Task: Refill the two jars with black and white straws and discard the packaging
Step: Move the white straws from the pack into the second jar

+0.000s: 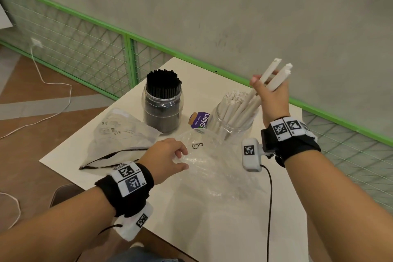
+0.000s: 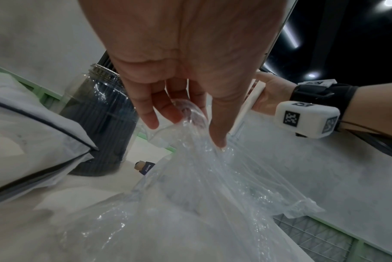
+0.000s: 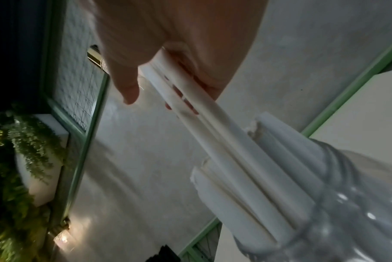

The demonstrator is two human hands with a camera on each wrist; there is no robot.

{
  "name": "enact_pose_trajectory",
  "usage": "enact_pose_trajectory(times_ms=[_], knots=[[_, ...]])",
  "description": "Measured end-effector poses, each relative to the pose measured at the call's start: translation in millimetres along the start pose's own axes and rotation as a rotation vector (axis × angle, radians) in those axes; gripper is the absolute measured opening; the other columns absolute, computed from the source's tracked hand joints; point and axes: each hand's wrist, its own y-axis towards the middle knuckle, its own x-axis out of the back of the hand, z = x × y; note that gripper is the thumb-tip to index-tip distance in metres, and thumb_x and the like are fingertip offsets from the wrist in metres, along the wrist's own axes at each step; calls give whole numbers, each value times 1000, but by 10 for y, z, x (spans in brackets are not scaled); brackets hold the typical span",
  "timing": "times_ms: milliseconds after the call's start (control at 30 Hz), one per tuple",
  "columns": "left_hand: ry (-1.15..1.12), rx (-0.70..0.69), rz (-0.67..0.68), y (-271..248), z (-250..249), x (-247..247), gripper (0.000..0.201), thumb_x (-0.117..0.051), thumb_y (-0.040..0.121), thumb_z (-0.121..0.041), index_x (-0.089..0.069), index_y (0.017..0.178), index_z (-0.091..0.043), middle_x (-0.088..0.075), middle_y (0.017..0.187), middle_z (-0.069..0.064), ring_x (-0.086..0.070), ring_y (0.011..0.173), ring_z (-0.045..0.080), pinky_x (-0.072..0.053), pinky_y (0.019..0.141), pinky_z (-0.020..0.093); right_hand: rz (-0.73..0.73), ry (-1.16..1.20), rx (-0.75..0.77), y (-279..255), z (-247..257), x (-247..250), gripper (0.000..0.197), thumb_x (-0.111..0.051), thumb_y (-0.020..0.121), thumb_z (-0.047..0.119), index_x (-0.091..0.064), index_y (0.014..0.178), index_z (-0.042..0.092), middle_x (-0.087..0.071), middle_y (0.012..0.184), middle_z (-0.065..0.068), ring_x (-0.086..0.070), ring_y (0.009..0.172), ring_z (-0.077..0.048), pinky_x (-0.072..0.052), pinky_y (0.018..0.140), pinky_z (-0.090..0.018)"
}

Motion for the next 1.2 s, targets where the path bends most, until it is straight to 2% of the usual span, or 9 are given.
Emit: enact_pose_trajectory(times_ms=[200, 400, 500, 600, 667, 867, 1000, 1100, 1200], knots=[[-4, 9, 0, 26, -1, 22, 27, -75, 75, -36, -61, 98, -29, -52, 86, -15, -52, 82, 6, -47, 78, 24, -54, -78, 187, 20, 63, -79, 43, -55, 93, 15, -37, 130, 28, -62, 105, 2, -66, 93, -19, -54, 90, -37], [-4, 12, -5, 12, 22, 35, 27, -75, 75, -36, -62, 98, -27, -53, 86, -14, -53, 83, 7, -48, 80, 27, -123, -275, 242, 56, 5, -32, 89, -64, 85, 3, -11, 149, 35, -50, 132, 1, -63, 98, -13, -51, 91, -27], [0, 14, 0, 10, 29, 44, 28, -75, 75, -36, -62, 98, -27, -54, 87, -13, -53, 83, 7, -48, 80, 27, -29, -434, 291, 88, -36, 32, 76, -70, 80, 5, -34, 143, 28, -50, 133, 3, -55, 113, -17, -46, 99, -29], [1, 19, 0, 11, 33, 49, 27, -75, 75, -36, -62, 98, -28, -54, 86, -14, -53, 83, 7, -48, 81, 28, 90, -591, 276, 58, -110, 15, 53, -73, 76, 7, -53, 125, 17, -54, 113, 5, -57, 100, -18, -50, 92, -37], [-3, 16, 0, 14, 30, 46, 27, -75, 75, -36, -62, 97, -28, -53, 86, -14, -53, 83, 7, -48, 81, 28, 136, -652, 297, 15, -171, -19, 44, -72, 77, 8, -55, 117, 13, -56, 111, 1, -56, 102, -20, -48, 92, -39], [-11, 9, -5, 14, 7, 38, 27, -76, 75, -34, -62, 98, -27, -52, 85, -14, -53, 83, 9, -48, 81, 30, 255, -813, 371, -219, -469, -74, 23, -61, 85, 7, -54, 107, 5, -54, 107, -7, -46, 96, -18, -30, 82, -18], [-16, 2, -17, 4, 6, 39, 27, -76, 75, -34, -62, 97, -27, -51, 84, -15, -52, 82, 9, -47, 81, 29, 229, -890, 484, -311, -638, -45, 22, -57, 89, 4, -58, 110, 4, -58, 118, -14, -49, 115, -34, -25, 103, -23], [-19, 7, -18, -10, 16, 37, 27, -77, 74, -34, -63, 97, -27, -53, 85, -13, -53, 82, 9, -48, 81, 29, 328, -1097, 349, -376, -638, 12, 56, -56, 93, 31, -38, 143, 12, -33, 153, -6, -19, 145, -31, -14, 117, -43], [-17, 10, -16, -19, 15, 41, 28, -76, 75, -34, -63, 97, -27, -53, 86, -13, -53, 83, 8, -48, 80, 28, 446, -1277, 196, -462, -637, 63, 81, -44, 92, 55, -4, 153, 22, 3, 162, 6, 9, 148, -24, -1, 118, -51]])
